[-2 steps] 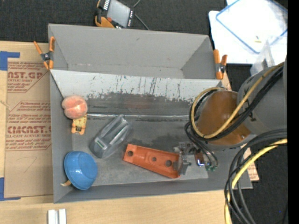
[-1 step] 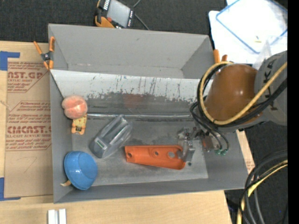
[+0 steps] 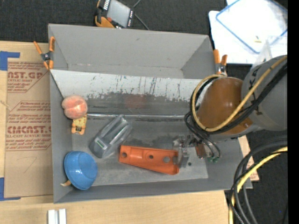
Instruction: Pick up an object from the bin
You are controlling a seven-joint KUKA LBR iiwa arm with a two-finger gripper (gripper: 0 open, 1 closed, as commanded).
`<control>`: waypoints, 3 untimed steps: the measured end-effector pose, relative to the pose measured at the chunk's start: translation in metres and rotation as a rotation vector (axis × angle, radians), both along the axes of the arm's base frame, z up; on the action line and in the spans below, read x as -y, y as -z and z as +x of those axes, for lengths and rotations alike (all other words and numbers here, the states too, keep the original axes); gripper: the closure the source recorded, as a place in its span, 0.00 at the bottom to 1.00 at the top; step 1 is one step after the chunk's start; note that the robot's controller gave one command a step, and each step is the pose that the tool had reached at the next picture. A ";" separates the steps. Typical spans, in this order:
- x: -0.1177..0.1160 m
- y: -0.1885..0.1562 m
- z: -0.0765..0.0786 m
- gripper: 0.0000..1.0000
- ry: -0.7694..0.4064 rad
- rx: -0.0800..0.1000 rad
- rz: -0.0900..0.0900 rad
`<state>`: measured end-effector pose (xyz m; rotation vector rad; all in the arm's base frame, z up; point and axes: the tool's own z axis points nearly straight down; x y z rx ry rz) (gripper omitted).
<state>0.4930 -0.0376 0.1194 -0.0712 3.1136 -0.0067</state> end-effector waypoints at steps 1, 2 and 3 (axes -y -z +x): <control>-0.004 0.028 0.004 1.00 0.030 -0.001 0.001; 0.002 0.029 -0.004 1.00 0.003 -0.001 0.000; -0.005 0.037 0.005 1.00 0.023 0.002 0.003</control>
Offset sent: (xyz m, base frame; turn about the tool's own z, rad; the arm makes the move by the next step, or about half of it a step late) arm -0.0113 -0.0114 -0.0135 -0.0328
